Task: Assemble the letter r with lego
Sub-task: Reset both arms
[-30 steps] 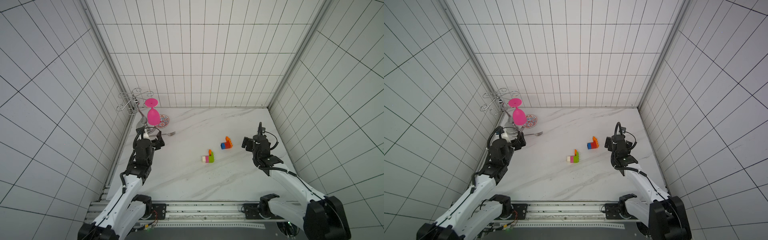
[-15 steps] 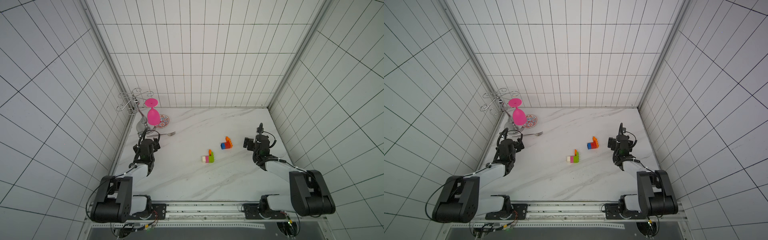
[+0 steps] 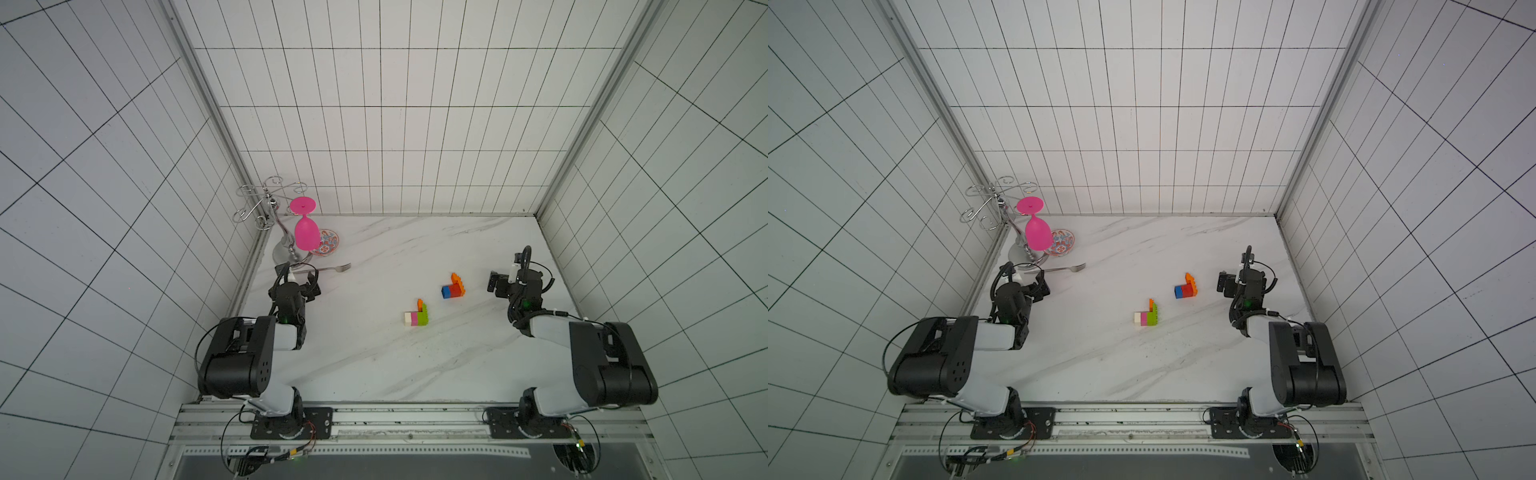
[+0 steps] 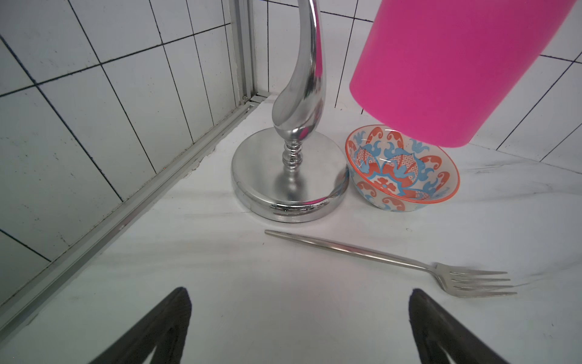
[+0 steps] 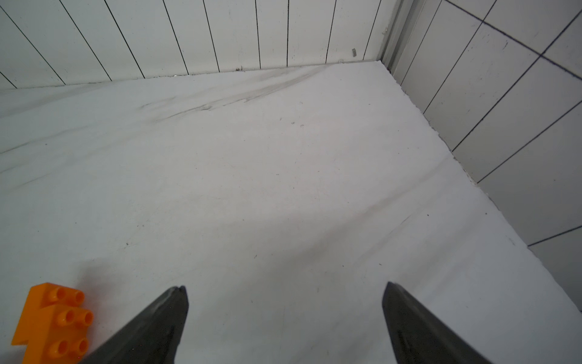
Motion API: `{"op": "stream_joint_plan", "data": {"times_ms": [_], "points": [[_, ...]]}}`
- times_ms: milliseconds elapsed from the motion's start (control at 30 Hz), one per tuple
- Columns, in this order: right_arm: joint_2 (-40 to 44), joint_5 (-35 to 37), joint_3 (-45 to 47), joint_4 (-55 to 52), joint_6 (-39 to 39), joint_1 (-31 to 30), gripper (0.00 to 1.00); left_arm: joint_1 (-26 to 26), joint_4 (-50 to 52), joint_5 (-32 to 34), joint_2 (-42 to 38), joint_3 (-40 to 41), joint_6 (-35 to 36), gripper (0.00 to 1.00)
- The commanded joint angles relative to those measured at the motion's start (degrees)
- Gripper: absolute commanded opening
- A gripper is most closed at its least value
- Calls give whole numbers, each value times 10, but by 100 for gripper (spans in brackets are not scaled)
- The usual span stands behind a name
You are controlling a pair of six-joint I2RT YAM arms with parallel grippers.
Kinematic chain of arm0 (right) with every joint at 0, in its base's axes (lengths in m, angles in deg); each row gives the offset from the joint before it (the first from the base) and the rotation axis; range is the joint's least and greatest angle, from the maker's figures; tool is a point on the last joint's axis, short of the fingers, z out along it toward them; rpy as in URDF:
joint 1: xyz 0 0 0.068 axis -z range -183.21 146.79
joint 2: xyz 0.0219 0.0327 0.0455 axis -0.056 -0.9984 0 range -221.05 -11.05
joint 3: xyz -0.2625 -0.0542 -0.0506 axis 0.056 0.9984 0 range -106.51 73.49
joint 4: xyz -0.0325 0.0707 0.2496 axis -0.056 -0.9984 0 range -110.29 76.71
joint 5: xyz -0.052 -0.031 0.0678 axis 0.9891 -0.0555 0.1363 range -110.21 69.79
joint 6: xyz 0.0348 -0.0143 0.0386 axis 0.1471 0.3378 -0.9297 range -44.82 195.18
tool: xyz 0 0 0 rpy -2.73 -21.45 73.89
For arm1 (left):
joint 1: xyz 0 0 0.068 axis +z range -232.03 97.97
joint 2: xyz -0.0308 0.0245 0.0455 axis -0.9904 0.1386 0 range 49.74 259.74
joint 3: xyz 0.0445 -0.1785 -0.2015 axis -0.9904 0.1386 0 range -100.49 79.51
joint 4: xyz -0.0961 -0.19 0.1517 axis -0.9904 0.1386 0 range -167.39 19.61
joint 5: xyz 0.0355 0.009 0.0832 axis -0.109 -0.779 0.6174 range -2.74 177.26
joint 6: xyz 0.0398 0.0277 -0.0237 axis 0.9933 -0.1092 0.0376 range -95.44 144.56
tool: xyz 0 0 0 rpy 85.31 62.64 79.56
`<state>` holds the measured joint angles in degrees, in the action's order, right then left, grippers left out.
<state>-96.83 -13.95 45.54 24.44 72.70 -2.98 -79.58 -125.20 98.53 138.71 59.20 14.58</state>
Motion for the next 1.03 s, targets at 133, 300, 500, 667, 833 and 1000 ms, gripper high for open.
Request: {"op": "stream_joint_plan", "data": {"times_ms": [133, 300, 500, 667, 833, 1000], "points": [[-21, -12, 32, 85, 15, -1, 99, -10, 25, -5, 6, -49, 26, 99], [-20, -3, 48, 113, 24, -11, 99, -20, 29, 15, 5, -50, 30, 98], [-27, -26, 32, 92, 11, 2, 99, -21, 29, 19, 6, -50, 29, 98], [-26, -24, 34, 95, 13, 2, 99, -21, 29, 19, 6, -50, 29, 98], [-28, -26, 31, 92, 12, 2, 99, -21, 29, 19, 6, -50, 30, 98], [-27, -31, 30, 88, 10, 5, 99, -22, 29, 20, 6, -50, 29, 98]]}}
